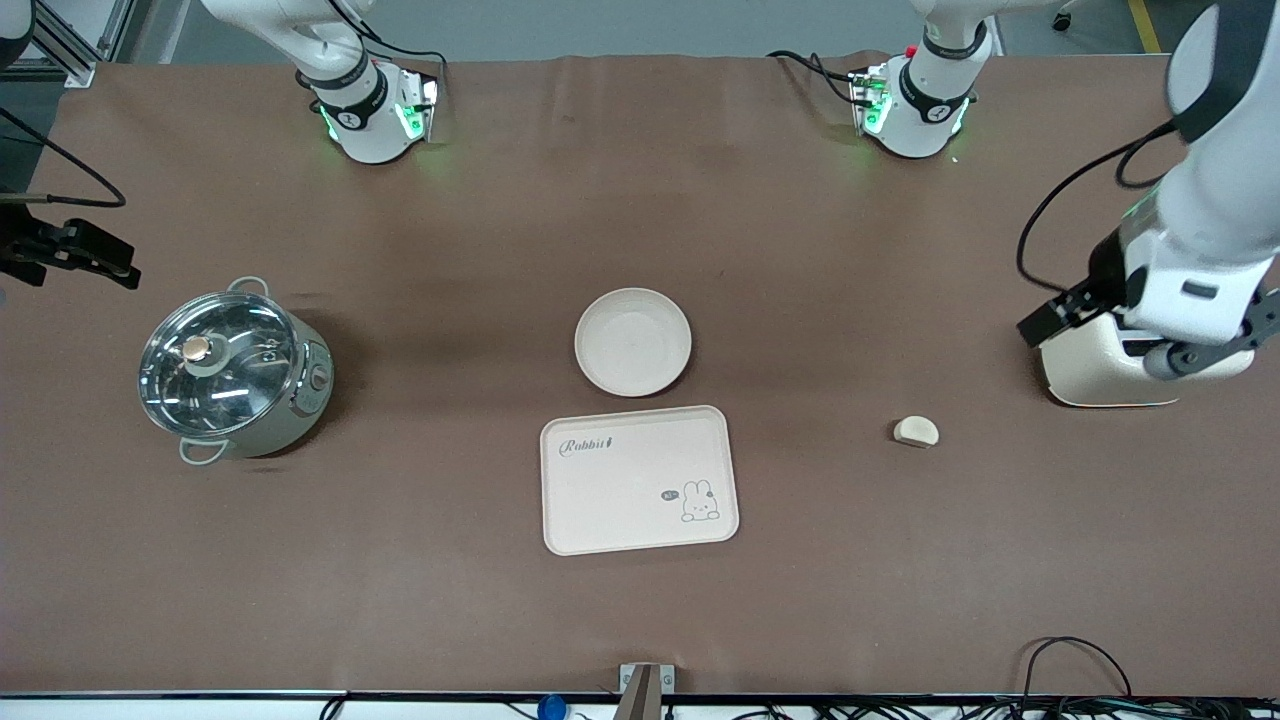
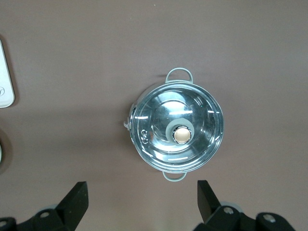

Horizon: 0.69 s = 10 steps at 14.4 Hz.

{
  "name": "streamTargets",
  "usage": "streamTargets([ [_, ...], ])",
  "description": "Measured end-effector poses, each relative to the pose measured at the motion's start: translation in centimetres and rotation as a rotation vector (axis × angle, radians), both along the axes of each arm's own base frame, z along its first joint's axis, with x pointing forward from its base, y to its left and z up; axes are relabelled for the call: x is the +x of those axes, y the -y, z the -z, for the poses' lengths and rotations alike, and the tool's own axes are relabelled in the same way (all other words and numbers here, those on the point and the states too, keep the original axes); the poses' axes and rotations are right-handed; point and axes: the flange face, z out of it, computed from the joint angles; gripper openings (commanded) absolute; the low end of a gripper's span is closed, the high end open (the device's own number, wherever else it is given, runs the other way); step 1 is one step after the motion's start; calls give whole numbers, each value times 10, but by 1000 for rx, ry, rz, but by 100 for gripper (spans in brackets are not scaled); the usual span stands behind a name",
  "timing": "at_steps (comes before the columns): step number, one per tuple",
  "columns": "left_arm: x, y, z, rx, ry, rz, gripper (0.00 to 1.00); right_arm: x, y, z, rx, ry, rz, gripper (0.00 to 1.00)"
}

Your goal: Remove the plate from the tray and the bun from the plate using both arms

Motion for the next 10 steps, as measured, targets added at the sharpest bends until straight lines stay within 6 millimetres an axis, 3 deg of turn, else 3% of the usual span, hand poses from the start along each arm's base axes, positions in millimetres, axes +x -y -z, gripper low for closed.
streamTargets([
  [4, -31, -21, -37, -25, 1, 172, 100, 0, 6, 0, 10, 1, 12, 100],
  [10, -67, -36, -44, -47, -25, 346, 100, -4, 42, -17, 110, 43, 80, 100],
])
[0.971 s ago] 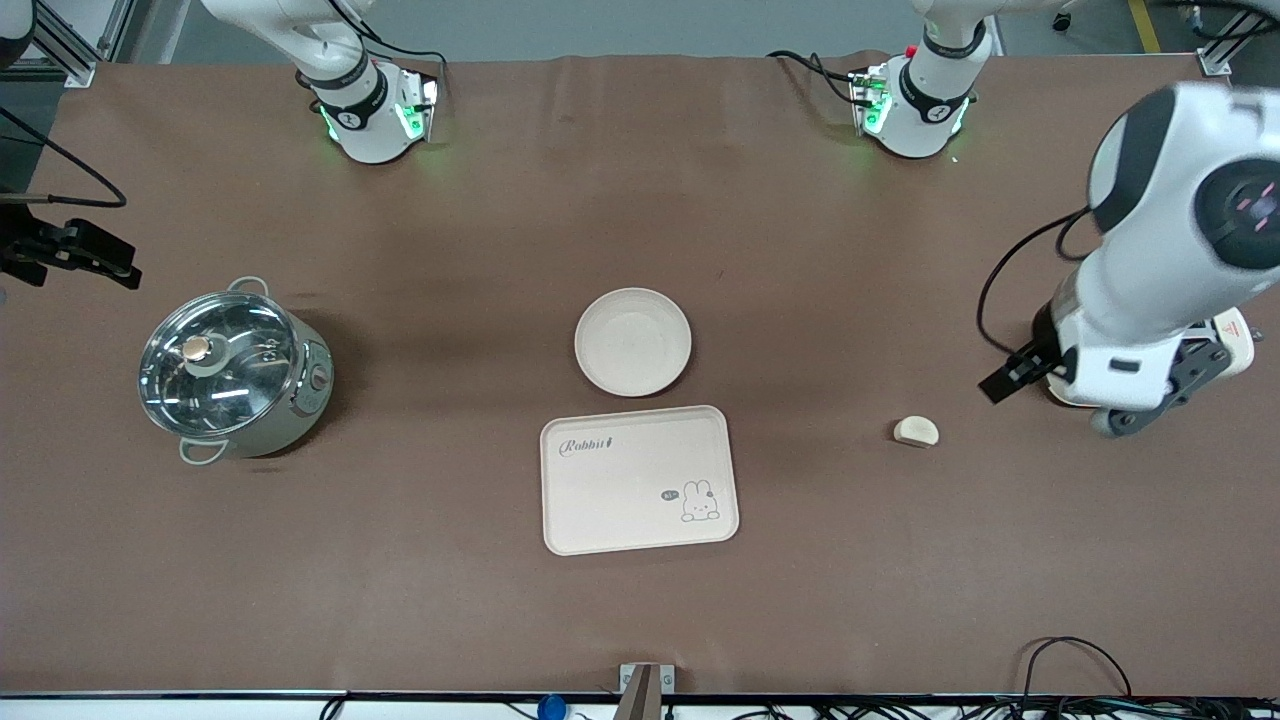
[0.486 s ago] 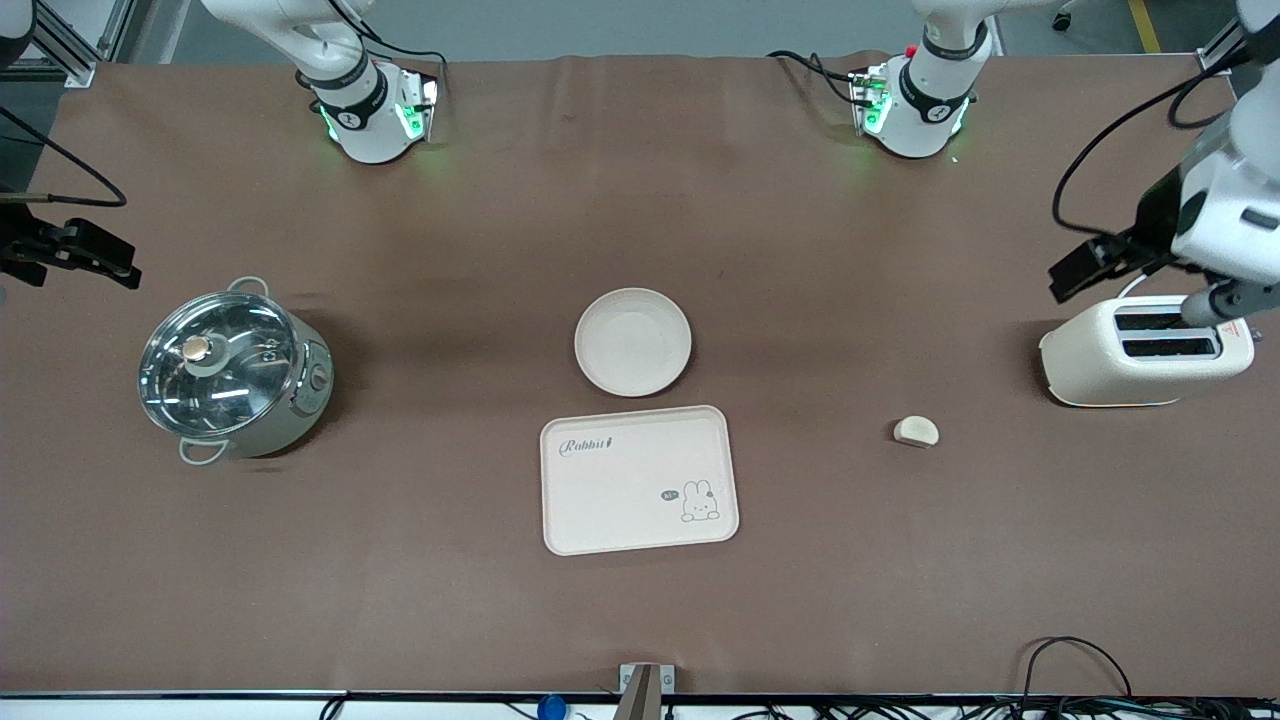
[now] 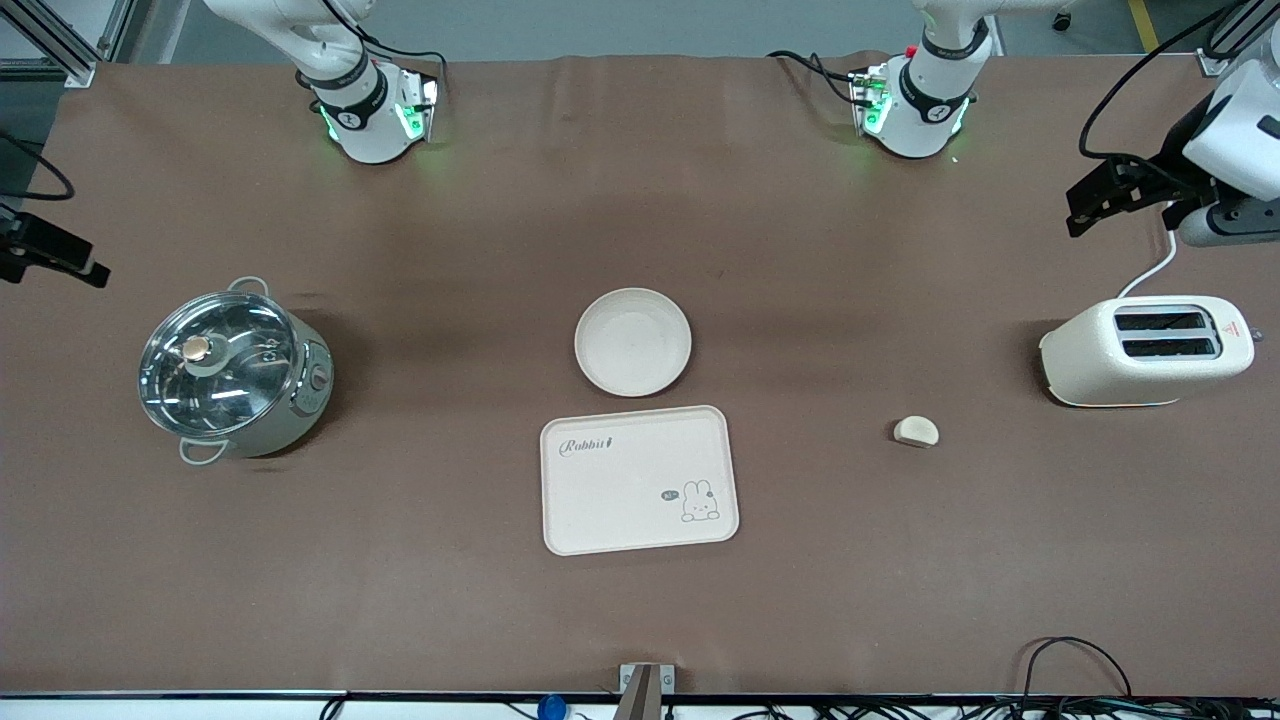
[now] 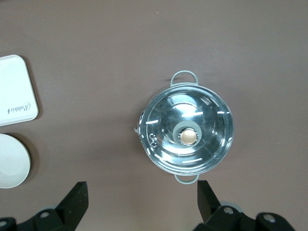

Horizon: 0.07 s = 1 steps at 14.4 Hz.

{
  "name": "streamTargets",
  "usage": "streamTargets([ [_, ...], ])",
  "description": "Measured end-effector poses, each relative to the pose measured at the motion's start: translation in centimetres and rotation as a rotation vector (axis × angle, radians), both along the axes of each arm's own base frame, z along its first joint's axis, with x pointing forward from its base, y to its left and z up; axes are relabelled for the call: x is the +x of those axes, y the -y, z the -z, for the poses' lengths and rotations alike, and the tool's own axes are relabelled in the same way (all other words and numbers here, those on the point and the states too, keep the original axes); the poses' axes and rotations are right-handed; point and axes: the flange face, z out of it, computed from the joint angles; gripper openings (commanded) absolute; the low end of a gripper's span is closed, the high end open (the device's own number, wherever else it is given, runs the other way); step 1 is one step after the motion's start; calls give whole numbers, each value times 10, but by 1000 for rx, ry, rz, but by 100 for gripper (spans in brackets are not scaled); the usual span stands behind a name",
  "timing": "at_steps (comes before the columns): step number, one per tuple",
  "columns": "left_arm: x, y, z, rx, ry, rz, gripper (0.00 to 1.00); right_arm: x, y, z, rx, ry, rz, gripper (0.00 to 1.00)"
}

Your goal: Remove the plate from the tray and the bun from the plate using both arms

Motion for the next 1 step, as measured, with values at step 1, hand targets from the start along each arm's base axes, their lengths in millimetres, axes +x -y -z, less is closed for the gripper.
streamTargets([
  [1, -3, -2, -2, 0, 2, 6, 100, 0, -2, -4, -5, 7, -4, 100],
])
